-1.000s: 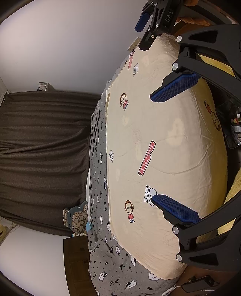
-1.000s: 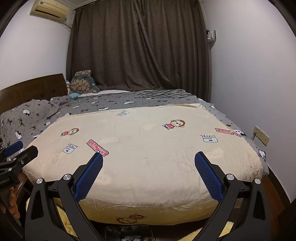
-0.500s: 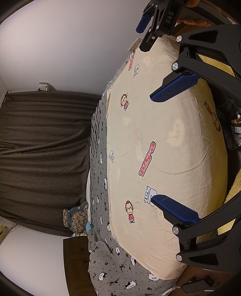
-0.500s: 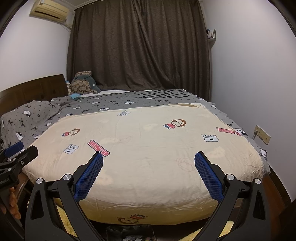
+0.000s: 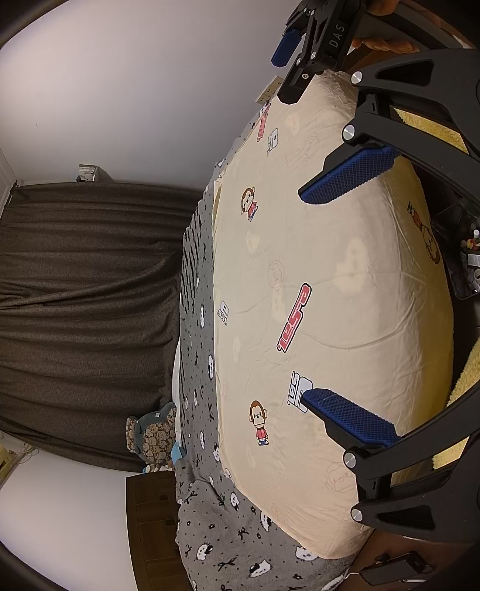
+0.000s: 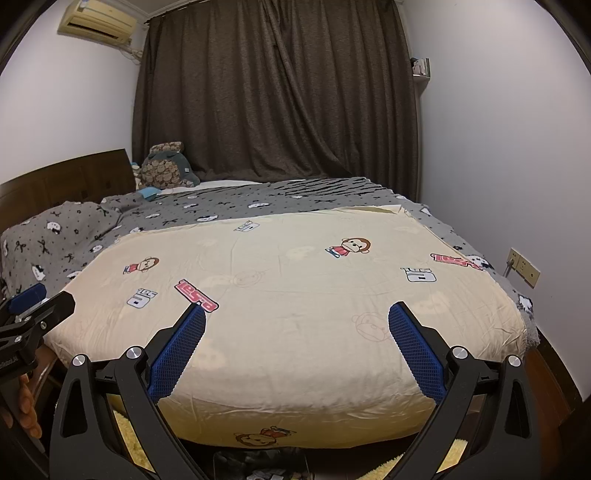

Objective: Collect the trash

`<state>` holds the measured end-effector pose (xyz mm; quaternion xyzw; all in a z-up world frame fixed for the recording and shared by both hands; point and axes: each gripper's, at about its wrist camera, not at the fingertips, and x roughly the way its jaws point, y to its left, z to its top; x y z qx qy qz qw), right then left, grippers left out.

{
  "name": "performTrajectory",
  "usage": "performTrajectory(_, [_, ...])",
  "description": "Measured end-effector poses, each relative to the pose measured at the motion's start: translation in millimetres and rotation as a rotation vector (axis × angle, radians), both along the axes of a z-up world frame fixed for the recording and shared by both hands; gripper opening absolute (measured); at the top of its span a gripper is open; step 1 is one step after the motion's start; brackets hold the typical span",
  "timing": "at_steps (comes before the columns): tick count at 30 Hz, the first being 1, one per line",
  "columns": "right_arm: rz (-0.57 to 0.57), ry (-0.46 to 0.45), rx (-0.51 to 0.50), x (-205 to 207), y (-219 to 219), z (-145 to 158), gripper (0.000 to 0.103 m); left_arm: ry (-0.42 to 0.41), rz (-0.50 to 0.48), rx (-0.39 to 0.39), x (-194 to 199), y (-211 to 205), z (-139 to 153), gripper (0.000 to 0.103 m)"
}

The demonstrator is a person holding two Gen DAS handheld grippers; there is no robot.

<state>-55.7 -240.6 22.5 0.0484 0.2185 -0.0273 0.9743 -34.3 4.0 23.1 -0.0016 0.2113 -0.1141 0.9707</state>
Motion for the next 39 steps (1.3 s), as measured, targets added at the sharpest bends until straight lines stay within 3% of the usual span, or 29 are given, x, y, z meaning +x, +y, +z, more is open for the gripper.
performTrajectory(39, [-0.007,-0.002,0.011,-3.1,1.6,1.3,0.1,0.011,0.004,-0.007,-1.0,-2.3,1.3,0.095])
